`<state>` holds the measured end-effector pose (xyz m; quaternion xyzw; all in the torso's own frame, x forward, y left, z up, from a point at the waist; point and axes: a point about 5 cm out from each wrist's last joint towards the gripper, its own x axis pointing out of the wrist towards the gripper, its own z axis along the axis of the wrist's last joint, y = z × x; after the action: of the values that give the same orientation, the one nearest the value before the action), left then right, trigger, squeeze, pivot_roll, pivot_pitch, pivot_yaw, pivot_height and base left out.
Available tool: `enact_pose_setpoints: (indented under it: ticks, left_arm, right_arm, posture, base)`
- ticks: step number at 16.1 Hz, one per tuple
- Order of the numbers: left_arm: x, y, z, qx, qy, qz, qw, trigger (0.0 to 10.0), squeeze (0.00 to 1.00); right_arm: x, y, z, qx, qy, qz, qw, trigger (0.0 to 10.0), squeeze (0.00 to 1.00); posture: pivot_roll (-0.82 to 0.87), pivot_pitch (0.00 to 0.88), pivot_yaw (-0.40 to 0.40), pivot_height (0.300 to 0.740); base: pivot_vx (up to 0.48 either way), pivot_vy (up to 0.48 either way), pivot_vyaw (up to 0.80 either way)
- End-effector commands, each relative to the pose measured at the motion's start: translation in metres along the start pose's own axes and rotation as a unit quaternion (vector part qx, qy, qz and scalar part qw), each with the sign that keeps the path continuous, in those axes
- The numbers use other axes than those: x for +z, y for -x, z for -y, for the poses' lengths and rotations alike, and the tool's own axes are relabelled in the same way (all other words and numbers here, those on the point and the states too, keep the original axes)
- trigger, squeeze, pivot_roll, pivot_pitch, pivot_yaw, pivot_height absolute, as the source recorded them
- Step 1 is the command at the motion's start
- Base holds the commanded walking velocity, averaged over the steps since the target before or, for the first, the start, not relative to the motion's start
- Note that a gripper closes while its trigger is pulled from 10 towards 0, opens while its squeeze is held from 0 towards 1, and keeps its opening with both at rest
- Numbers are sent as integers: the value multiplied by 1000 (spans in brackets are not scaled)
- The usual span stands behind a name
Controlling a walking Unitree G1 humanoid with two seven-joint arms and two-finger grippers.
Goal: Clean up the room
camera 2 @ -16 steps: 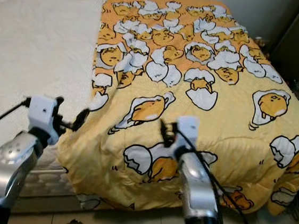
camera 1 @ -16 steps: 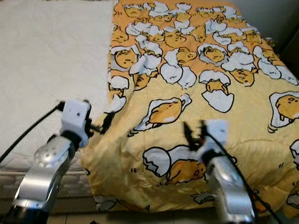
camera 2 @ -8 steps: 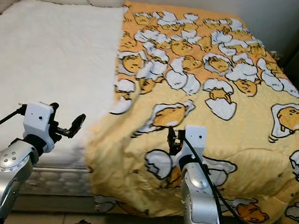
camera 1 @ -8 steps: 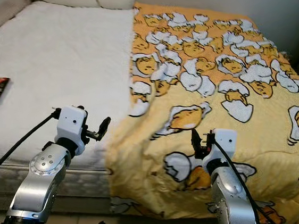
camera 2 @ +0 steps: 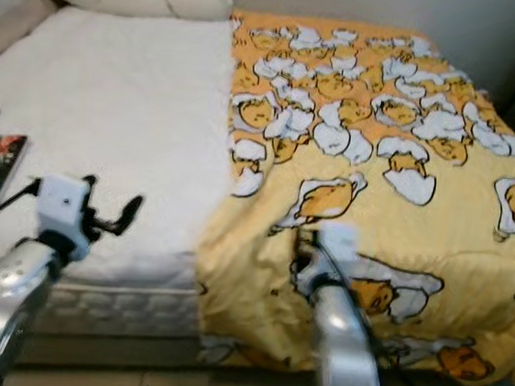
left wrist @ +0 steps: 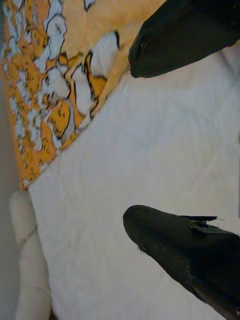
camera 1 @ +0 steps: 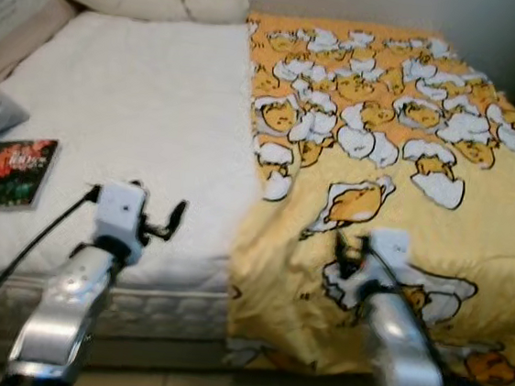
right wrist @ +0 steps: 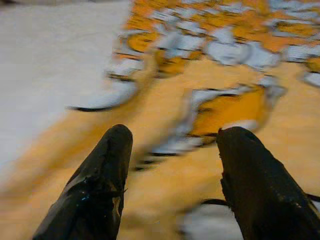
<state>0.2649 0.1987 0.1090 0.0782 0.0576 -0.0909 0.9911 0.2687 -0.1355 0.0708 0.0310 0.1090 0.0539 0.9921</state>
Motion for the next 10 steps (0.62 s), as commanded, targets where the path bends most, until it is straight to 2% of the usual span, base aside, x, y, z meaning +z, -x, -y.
enact_pose_setpoints:
  ticks: [1, 4, 5, 8, 9, 10]
  left_arm:
    - [2, -2, 5, -7, 0, 2, 1000, 10000, 424]
    - [-1, -3, 9, -7, 10, -5, 1000, 10000, 380]
    - [-1, -4, 10, -6, 11, -4, 1000, 10000, 376]
    - [0, -4, 11, -6, 9, -2, 1000, 10000, 365]
    - [0, -5, 13, -19, 4, -3, 1000, 10000, 361]
    - [0, -5, 14, -31, 0, -4, 1000, 10000, 353]
  right_arm:
    - [4, 2, 11, -18, 5, 3, 1000, 10000, 0]
    - [3, 2, 8, -7, 9, 0, 1000, 10000, 0]
    - [1, 1, 6, 2, 20, -10, 1000, 10000, 0]
    - [-5, -4, 0, 40, 15, -43, 998, 10000, 0]
    - [-4, -8, -1, 45, 15, -46, 998, 10000, 357]
    - [-1, -11, -2, 49, 12, -44, 998, 10000, 945]
  posture:
    - [-48, 0, 20, 740]
    - [-51, 0, 15, 740]
    - [-52, 0, 13, 740]
    - [-41, 0, 3, 740]
    - [-37, 0, 0, 740]
    - [-37, 0, -3, 740]
  base:
    - [0, 319, 0]
    - [0, 0, 0]
    - [0, 0, 0]
    - [0, 0, 0]
    - [0, 0, 0]
    - [0, 0, 0]
